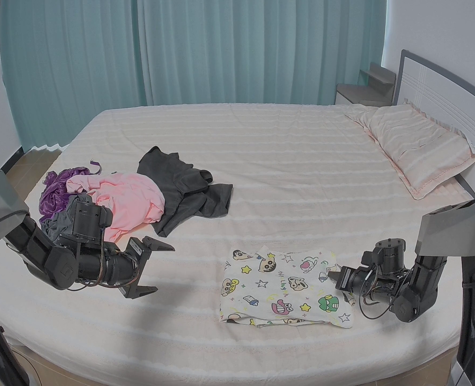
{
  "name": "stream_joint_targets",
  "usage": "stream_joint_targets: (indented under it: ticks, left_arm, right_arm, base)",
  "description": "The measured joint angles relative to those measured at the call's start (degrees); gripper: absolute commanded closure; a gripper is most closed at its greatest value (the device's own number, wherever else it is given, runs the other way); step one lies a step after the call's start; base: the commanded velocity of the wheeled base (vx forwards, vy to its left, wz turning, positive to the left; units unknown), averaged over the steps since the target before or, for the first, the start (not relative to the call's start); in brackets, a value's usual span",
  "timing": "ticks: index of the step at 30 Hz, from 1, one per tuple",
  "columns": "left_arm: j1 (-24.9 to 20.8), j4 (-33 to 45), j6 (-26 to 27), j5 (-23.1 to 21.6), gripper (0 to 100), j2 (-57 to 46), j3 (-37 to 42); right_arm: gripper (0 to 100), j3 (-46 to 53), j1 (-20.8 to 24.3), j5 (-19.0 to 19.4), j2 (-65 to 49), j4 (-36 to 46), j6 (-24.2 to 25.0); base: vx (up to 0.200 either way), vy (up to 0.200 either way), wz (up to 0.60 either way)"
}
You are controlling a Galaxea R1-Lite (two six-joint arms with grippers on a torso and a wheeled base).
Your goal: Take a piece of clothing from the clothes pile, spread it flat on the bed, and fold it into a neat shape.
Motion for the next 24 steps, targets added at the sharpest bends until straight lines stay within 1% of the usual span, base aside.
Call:
stream_joint_targets:
  ticks: [5,9,12,21,22,24]
  left_arm:
    - [0.0,0.0,0.0,0.0,0,0.0,0.0]
    - [0.0,0.0,0.0,0.1,0,0.0,0.0]
    - [0.0,0.0,0.0,0.2,0,0.0,0.0]
    - [-1.1,0.0,1.5,3.4,0,0.5,0.0]
    - [-1.2,0.0,1.5,3.4,0,0.6,0.0]
    - [-1.3,0.0,1.5,3.4,0,0.8,-0.1]
  right_arm:
    - [100,0.8,-0.9,-0.4,0.1,-0.2,0.5]
    - [100,2.5,-1.3,-0.5,0.0,-1.0,3.5]
    - [100,3.3,-1.6,-1.4,0.0,-2.5,5.5]
    - [100,5.0,-2.2,-2.1,0.2,-2.9,5.7]
    - [0,5.2,-2.4,-2.2,0.2,-2.9,5.7]
    - [0,5.5,-2.5,-2.2,0.1,-3.2,5.8]
  base:
    - [0.0,0.0,0.0]
    - [0.0,0.0,0.0]
    - [0.0,0.0,0.0]
    - [0.0,0.0,0.0]
    - [0.0,0.0,0.0]
    - [0.0,0.0,0.0]
